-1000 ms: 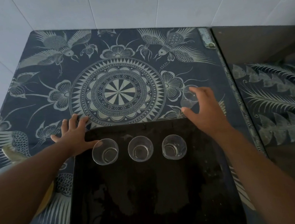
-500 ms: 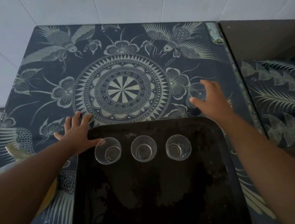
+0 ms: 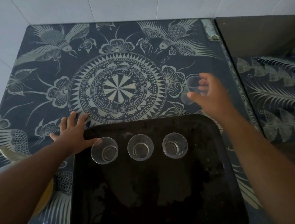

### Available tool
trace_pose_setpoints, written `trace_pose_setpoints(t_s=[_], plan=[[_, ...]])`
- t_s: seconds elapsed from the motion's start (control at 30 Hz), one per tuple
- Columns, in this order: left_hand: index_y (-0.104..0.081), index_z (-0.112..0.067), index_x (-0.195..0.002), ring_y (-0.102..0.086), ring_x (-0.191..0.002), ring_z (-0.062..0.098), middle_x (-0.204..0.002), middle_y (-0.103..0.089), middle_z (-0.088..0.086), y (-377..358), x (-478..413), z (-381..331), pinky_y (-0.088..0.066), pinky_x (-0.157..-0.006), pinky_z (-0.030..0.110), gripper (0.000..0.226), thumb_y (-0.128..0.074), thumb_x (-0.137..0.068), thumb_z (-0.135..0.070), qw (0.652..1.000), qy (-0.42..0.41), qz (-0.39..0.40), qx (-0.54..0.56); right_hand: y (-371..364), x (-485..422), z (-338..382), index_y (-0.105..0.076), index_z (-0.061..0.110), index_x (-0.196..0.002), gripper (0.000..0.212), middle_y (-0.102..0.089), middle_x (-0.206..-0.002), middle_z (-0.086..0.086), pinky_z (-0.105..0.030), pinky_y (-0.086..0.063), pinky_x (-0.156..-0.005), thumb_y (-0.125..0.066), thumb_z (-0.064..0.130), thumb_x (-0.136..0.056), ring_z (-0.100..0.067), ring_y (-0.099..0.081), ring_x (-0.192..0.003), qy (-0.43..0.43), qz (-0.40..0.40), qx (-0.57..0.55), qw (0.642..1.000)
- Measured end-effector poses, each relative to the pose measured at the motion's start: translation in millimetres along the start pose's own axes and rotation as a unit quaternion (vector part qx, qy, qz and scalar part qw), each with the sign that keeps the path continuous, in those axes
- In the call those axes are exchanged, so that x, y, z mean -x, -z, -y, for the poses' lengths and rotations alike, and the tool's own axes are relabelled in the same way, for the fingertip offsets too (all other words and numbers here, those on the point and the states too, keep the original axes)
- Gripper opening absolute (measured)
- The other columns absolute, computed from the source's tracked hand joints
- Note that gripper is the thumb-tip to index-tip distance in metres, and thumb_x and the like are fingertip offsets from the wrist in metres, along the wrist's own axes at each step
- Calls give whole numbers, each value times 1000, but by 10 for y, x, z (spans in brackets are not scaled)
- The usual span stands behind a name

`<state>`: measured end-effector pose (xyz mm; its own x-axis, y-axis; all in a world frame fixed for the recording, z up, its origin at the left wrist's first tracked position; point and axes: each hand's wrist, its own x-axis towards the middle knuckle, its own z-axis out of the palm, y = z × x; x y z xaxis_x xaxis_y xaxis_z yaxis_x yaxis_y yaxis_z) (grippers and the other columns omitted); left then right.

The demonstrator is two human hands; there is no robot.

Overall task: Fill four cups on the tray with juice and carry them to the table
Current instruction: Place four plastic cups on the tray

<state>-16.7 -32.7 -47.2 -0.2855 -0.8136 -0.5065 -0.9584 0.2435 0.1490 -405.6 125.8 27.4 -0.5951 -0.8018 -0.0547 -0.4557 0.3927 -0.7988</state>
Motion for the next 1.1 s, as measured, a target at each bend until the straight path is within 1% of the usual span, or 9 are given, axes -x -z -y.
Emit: trace_pose_setpoints(t_s=[0.1, 0.2, 0.27, 0.37, 0.43, 0.53, 0.8, 1.1], plan=[[-8, -40, -163, 13, -159, 38, -174, 14, 0, 0, 4, 10, -11, -112, 85, 117, -76, -73, -72, 1000, -2, -2, -1, 90, 214, -16, -41, 20, -147, 69, -50, -139, 0, -30, -45, -99, -75, 24, -87, -11, -55, -122, 12, 14, 3, 1000], [-9, -39, -163, 13, -159, 38, -174, 13, 1, -4, 8, 16, -10, -112, 85, 117, -76, -73, -71, 1000, -2, -4, 0, 115, 440, -104, -35, 22, -151, 77, -50, -138, 4, -31, -44, -101, -76, 26, -86, -9, -53, -123, 12, 31, 6, 999], [-10, -39, -163, 12, -159, 38, -174, 13, 1, 3, 12, 11, -10, -112, 85, 117, -77, -72, -71, 1000, -2, -3, 1, 109, 584, -182, -33, 19, -152, 80, -49, -138, 4, -32, -43, -103, -77, 25, -86, -10, -51, -126, 12, 49, 17, 999], [-10, -39, -163, 13, -159, 37, -174, 13, 0, 11, 5, 5, -10, -112, 85, 117, -77, -72, -71, 1000, -4, 0, 2, 88, 756, -272, -36, 17, -151, 78, -49, -140, 1, -32, -44, -107, -78, 20, -84, -10, -50, -129, 5, 64, 27, 998], [-10, -38, -163, 13, -159, 37, -174, 14, 0, 17, 5, 7, -10, -112, 85, 118, -77, -72, -71, 1000, -4, 2, 3, 63, 844, -335, -37, 17, -150, 78, -48, -140, 2, -32, -44, -107, -78, 20, -84, -9, -49, -128, 6, 70, 39, 997], [-9, -39, -163, 14, -159, 38, -174, 14, 0, 18, 0, 5, -9, -112, 85, 119, -78, -71, -71, 1000, -3, 3, 7, 36, 960, -438, -38, 18, -150, 78, -45, -140, 3, -34, -46, -107, -78, 19, -84, -10, -49, -128, 0, 75, 51, 996], [-8, -37, -163, 14, -158, 39, -173, 15, 1, 34, 4, 2, -10, -112, 85, 120, -77, -72, -71, 1000, -4, 4, 2, 29, 1210, -545, -34, 17, -151, 80, -43, -140, 3, -38, -46, -109, -78, 16, -84, -9, -47, -130, -9, 76, 58, 995], [-8, -37, -163, 15, -158, 39, -173, 15, 1, 11, -12, 14, -8, -111, 86, 120, -77, -72, -71, 1000, -14, 6, 10, 26, 1316, -527, -29, 15, -152, 80, -34, -144, 1, -35, -45, -107, -74, 14, -86, -9, -43, -130, -6, 90, 97, 991]])
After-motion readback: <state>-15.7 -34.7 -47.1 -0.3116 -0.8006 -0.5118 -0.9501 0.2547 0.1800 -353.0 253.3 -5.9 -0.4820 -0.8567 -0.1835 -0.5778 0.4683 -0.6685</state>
